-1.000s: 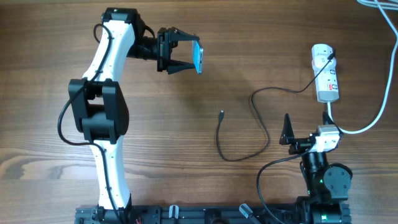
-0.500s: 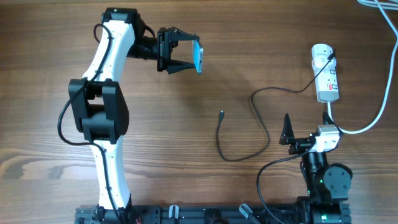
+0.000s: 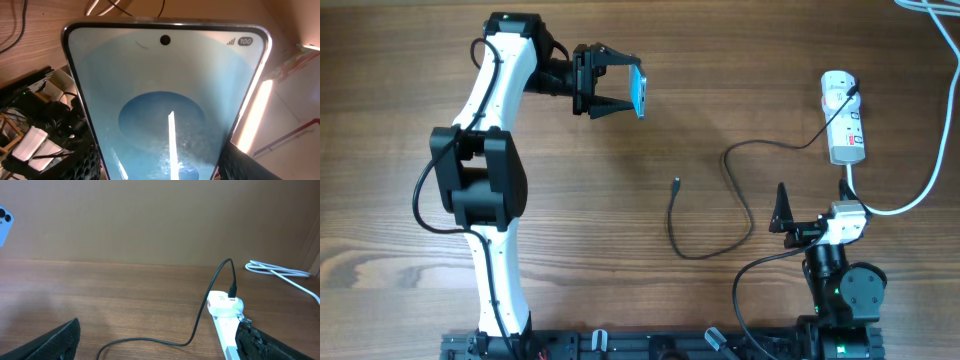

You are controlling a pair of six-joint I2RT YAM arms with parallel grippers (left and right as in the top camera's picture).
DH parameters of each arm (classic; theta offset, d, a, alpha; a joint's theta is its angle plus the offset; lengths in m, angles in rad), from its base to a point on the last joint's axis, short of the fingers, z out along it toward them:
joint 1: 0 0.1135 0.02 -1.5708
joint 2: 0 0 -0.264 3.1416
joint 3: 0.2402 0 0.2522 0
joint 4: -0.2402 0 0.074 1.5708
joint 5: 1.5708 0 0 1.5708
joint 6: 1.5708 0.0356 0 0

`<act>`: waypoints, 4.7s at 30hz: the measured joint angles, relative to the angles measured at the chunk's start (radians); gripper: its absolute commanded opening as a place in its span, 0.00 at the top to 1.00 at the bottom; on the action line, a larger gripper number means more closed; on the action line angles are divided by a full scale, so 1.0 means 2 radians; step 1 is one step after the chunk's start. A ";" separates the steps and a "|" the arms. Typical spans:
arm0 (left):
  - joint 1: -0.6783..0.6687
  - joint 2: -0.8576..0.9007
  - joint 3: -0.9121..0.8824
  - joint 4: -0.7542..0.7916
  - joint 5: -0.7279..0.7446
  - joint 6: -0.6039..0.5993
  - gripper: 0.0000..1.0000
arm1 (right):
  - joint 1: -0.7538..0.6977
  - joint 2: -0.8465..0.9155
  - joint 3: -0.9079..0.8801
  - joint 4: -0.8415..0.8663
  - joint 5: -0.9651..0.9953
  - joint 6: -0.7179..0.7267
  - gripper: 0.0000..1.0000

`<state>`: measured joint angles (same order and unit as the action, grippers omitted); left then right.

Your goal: Plug charger to phone and switch on socket

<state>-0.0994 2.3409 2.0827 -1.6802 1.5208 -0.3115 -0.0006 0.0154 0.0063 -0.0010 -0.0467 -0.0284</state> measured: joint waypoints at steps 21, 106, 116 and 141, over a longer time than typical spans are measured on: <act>0.000 0.000 0.000 0.000 0.000 0.000 0.37 | 0.000 0.000 0.000 0.014 -0.132 -0.652 0.00; 0.000 0.000 0.000 0.000 0.000 0.011 0.38 | 0.000 0.043 0.000 0.006 -0.426 -1.025 0.00; 0.000 0.000 0.000 0.000 0.000 0.011 0.38 | 0.000 0.043 0.000 0.006 -0.426 -1.025 0.00; 0.000 -0.002 0.000 0.000 0.000 0.011 0.38 | 0.000 0.043 0.000 0.034 -0.438 -1.025 0.00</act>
<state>-0.0994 2.3375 2.0827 -1.6802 1.5204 -0.2893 -0.0006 0.1020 0.0063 0.0677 -0.9226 -2.0785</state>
